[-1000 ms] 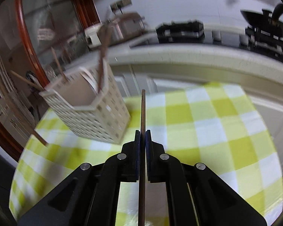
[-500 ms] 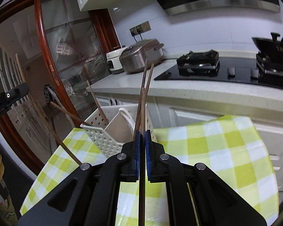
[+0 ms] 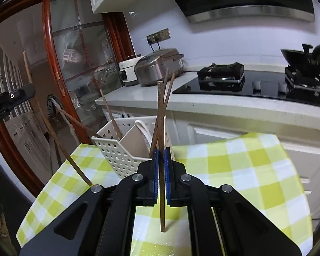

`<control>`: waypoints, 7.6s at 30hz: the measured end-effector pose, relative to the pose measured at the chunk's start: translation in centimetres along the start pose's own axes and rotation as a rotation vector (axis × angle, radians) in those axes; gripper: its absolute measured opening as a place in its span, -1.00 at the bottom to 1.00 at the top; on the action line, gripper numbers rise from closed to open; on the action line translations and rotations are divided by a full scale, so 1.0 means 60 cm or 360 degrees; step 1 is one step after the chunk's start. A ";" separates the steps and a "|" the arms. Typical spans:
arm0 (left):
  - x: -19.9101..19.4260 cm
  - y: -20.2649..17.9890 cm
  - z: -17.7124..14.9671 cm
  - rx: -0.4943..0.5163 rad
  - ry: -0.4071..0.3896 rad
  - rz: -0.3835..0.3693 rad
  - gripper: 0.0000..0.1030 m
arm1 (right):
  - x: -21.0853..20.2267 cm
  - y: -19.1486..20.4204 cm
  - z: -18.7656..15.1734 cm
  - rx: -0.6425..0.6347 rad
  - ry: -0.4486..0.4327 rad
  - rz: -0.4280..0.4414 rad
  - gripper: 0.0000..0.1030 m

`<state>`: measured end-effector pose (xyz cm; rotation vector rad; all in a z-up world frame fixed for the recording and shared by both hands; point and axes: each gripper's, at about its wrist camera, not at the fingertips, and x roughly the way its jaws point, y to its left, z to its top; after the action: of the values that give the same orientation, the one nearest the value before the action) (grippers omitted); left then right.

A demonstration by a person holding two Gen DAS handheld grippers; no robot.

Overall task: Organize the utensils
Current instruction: 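Lift the right tool's chopstick upright and carry it over the basket, then lower both chopsticks into the basket and open both tools, then move both tools back over the last two chopsticks on the cloth, then close the right tool on one chopstick while the left tool closes on the other, then lift both held chopsticks upright and carry them toward the cream basket, then lower both chopsticks into the basket and open both tools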

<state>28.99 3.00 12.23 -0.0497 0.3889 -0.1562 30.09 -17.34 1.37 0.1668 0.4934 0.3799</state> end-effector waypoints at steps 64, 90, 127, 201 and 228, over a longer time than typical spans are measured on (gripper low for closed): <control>-0.097 0.025 -0.156 -0.0128 0.0025 0.0455 0.91 | -0.073 0.073 -0.047 -0.0050 0.0168 0.0028 0.48; -0.097 0.028 -0.410 -0.0137 0.0449 0.0471 0.91 | -0.007 0.120 -0.290 -0.0093 0.0647 -0.0113 0.01; 0.037 -0.050 -0.394 -0.0117 0.0763 0.0130 0.25 | -0.032 0.033 -0.284 -0.0060 0.0684 -0.0208 -0.84; -0.068 -0.057 -0.139 0.0114 0.0117 0.0132 -0.89 | -0.121 0.128 -0.005 -0.0248 -0.0020 0.0065 -0.86; 0.193 0.035 0.097 -0.0122 0.0123 0.0139 -0.88 | 0.140 0.111 0.198 -0.0344 0.0236 -0.0018 -0.86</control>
<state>42.09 3.28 13.12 -0.1023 0.4735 -0.0569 40.65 -8.69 9.73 -0.0739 0.5948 0.4338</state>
